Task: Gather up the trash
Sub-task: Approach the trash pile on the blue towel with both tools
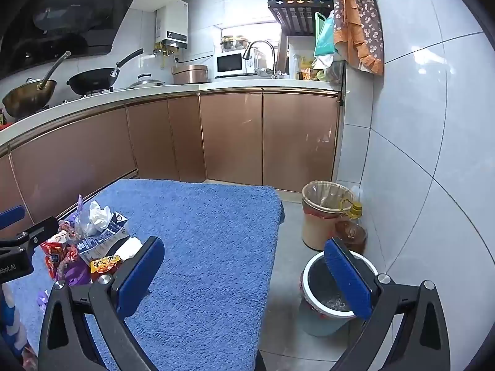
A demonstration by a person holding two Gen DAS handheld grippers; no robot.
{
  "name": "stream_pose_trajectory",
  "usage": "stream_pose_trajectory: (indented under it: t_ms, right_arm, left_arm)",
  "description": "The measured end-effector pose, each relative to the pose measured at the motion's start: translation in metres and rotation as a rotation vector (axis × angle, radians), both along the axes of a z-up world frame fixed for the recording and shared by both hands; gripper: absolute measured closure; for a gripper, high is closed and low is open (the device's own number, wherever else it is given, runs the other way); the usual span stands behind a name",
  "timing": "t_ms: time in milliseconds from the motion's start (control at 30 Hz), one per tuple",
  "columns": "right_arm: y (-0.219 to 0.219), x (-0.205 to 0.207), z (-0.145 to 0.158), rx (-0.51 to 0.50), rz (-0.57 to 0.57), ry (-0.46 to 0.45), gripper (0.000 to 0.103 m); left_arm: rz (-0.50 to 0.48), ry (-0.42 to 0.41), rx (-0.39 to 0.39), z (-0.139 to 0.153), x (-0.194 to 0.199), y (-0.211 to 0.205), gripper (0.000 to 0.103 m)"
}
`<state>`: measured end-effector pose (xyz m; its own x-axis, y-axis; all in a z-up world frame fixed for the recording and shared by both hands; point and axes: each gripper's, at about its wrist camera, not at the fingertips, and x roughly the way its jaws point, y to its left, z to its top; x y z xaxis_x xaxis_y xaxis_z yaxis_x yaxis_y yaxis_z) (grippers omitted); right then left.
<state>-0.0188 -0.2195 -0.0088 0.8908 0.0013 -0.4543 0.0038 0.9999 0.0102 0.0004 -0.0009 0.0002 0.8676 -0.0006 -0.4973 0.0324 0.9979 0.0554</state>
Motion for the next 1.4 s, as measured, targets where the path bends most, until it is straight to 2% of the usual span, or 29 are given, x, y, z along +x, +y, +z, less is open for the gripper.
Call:
stream_pose_trajectory:
  t_ms: [800,1400]
  right_arm:
    - [0.004,-0.004,0.006,-0.039,-0.017,-0.022,0.0]
    - [0.014,-0.019,0.022,-0.063,-0.017,-0.074,0.0]
  left_arm:
    - [0.005,-0.001,-0.014,0.001,0.0,0.002,0.0]
    - [0.015,-0.048,-0.029,0.016,-0.024,0.006,0.0]
